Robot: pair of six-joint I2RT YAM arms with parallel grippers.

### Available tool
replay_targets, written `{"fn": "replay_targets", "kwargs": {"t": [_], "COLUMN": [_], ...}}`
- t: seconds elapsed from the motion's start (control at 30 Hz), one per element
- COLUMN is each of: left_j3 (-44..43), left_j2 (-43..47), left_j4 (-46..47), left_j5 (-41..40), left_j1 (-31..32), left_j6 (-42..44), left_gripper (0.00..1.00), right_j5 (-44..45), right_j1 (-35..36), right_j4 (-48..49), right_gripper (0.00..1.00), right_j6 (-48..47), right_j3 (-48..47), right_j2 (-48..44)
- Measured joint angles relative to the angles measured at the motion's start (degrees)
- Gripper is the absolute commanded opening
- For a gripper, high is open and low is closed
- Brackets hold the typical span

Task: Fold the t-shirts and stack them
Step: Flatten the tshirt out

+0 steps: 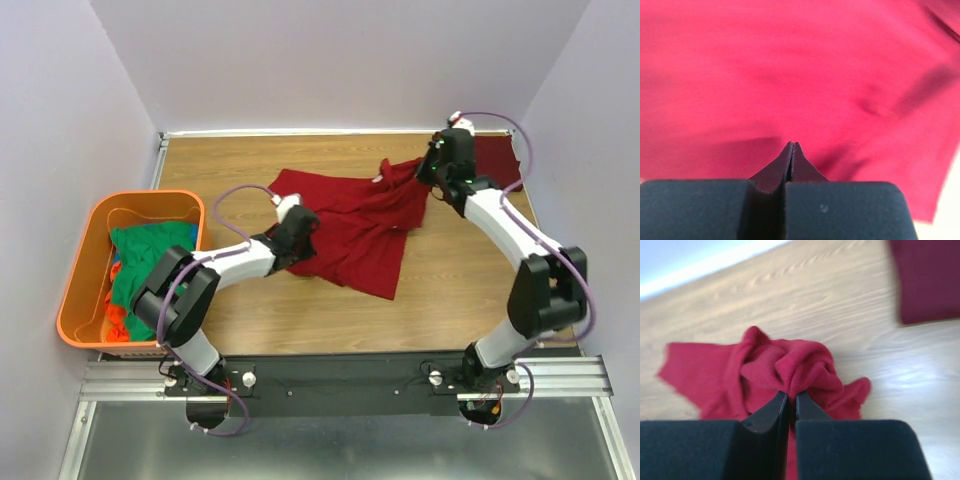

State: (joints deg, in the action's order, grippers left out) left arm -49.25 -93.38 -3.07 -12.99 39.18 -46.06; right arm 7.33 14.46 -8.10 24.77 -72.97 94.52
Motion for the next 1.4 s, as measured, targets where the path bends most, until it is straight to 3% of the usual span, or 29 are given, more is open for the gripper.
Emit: {"fn": "replay_targets", "kwargs": {"t": [0.17,0.37,0.47,0.5,0.53,0.83,0.97,1.07,1.2,1.3,1.4], "left_j3": [0.5,-5.7,-9.8,-10.8,-11.3,-14.0,-17.9,-21.0,-23.6,-26.3,-28.6], "left_j2": [0.0,-5.3,-8.0,-8.5,-8.5,-10.6,-14.6,-17.3,-19.1,-21.0,-22.5], "left_j4": [0.3,0.1,-0.5,-0.5,-0.5,-2.1,-4.5,-6.8,-9.6,-11.7,-13.2], "left_j5": [3.0,6.5,7.9,8.1,8.1,6.3,3.0,-0.4,-4.1,-7.1,-9.6], "left_j1": [-9.9,-14.6,-15.2,-15.2,-15.1,-12.9,-10.2,-8.2,-7.0,-7.2,-8.3], "left_j6": [0.7,0.9,1.0,1.2,1.4,2.3,2.7,3.0,3.6,4.0,4.9], "left_gripper": [0.00,0.00,0.20,0.34,0.38,0.53,0.53,0.47,0.18,0.04,0.00], "right_j5": [2.2,2.7,3.1,3.3,3.3,3.4,3.3,3.3,3.3,3.3,3.2], "right_j1": [-1.6,-1.7,-1.7,-1.7,-1.7,-1.7,-1.7,-1.7,-1.7,-1.7,-1.7], "right_j4": [-2.6,-5.8,-7.0,-7.3,-7.5,-8.7,-8.7,-8.7,-8.7,-8.7,-8.8], "right_gripper": [0.13,0.13,0.13,0.13,0.13,0.13,0.13,0.13,0.13,0.13,0.13], "right_j6": [0.7,1.3,1.2,1.2,1.2,1.1,1.0,0.8,0.7,0.7,0.7], "right_j3": [4.0,8.0,8.2,8.2,8.2,8.2,8.2,8.2,8.2,8.2,8.2], "right_j2": [-9.9,-17.4,-18.4,-18.4,-18.3,-18.0,-18.0,-18.0,-18.0,-18.1,-18.7]}}
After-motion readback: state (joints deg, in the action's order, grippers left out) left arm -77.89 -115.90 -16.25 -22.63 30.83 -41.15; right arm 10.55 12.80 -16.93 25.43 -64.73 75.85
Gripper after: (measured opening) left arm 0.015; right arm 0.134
